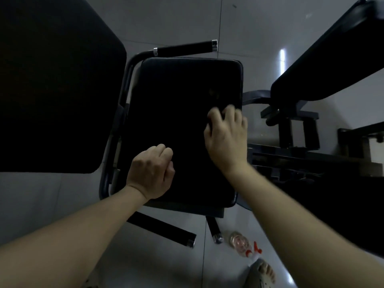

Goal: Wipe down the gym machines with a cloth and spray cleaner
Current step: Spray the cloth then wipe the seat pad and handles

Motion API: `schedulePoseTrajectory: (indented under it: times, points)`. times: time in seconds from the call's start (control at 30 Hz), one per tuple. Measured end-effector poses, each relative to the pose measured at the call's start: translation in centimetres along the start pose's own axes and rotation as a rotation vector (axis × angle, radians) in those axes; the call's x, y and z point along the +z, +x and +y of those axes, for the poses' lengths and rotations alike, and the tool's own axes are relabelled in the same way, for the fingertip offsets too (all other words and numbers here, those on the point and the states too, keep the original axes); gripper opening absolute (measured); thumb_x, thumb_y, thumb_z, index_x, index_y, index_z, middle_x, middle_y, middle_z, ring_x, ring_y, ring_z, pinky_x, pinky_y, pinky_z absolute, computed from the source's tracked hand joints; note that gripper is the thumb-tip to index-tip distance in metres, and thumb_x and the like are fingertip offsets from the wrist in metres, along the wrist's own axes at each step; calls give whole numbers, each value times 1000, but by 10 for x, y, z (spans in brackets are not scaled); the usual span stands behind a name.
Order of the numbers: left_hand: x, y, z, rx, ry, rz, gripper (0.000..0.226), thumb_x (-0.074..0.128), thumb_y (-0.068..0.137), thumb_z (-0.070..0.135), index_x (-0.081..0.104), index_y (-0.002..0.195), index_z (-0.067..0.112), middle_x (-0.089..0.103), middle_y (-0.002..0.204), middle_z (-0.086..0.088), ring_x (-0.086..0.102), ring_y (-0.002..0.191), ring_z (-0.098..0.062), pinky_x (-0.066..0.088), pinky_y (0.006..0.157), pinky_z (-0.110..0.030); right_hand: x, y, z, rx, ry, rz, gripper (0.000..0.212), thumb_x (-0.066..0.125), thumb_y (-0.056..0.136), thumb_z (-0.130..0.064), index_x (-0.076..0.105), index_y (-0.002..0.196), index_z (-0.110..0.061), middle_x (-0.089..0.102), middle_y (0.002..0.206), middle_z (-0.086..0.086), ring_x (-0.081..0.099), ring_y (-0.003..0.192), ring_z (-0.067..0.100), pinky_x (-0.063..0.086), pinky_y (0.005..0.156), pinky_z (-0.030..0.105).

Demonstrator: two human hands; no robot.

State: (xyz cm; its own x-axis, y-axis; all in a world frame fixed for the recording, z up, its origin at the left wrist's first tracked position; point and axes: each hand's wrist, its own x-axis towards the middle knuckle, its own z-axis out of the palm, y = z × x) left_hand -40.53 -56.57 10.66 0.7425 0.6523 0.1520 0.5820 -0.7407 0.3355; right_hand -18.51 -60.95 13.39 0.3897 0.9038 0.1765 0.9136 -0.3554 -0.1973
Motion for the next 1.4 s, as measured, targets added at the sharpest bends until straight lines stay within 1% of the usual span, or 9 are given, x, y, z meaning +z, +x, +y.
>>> schedulePoseTrajectory:
  times: [0.17,0.33,0.47,0.57,0.63,0.73,1.1,1.27,1.4]
  points:
    - [0,1,2,-9,54,-27,17,43,89,26,49,83,11,49,77,-6,49,63,-27,36,53,-33,-16,-42,-8,-137,242,-140,40,53,93,-49,62,110,-15,50,104,7,49,96,23,43,85,39]
    - [-3,1,4,-27,31,-53,17,43,86,28,49,82,12,50,75,-6,51,62,-29,32,54,-30,-25,-24,-15,-38,526,54,30,52,98,-22,58,126,-12,44,124,8,50,105,16,50,90,32]
    - [-18,11,22,-249,-32,-69,18,50,94,29,50,81,16,52,77,0,59,72,-26,33,60,-31,-41,-30,-5,538,677,264,30,42,101,-17,51,130,-15,45,125,0,50,105,12,40,90,23]
    - [-23,36,50,-333,-127,80,28,53,97,37,60,114,16,57,110,-5,57,102,-24,44,82,-34,-32,-2,3,1096,997,-50,25,35,106,-29,50,123,-18,56,112,0,56,90,15,47,85,34]
    - [-10,62,73,-321,-147,9,54,45,101,47,46,147,19,41,147,-12,39,136,-28,34,112,-42,-23,7,1,1201,962,-95,25,33,103,-34,53,113,-23,59,96,-3,59,86,18,51,87,41]
    - [18,95,82,-408,-131,-154,69,28,106,53,17,163,15,10,169,-14,2,157,-27,2,128,-43,-11,4,-3,1061,729,-21,27,31,103,-40,52,105,-23,61,99,-1,60,91,22,43,75,40]
    - [23,177,-18,-378,-60,-74,67,20,106,40,24,159,-1,15,169,-18,9,158,-28,3,129,-37,-7,52,33,975,1028,-275,17,31,101,-16,39,116,-10,46,94,7,46,72,17,37,64,34]
    - [25,207,-40,-429,-51,-50,60,26,110,34,22,159,0,14,169,-16,8,158,-25,2,128,-34,-1,76,45,1057,1284,-476,76,53,94,-59,33,149,-12,55,137,7,57,120,29,47,103,44]
    - [24,215,-37,-510,-45,-31,62,27,110,38,21,160,2,14,170,-15,7,158,-24,2,128,-35,-2,80,51,934,1104,-560,79,36,99,-65,30,153,-7,47,144,5,49,129,27,40,107,38]
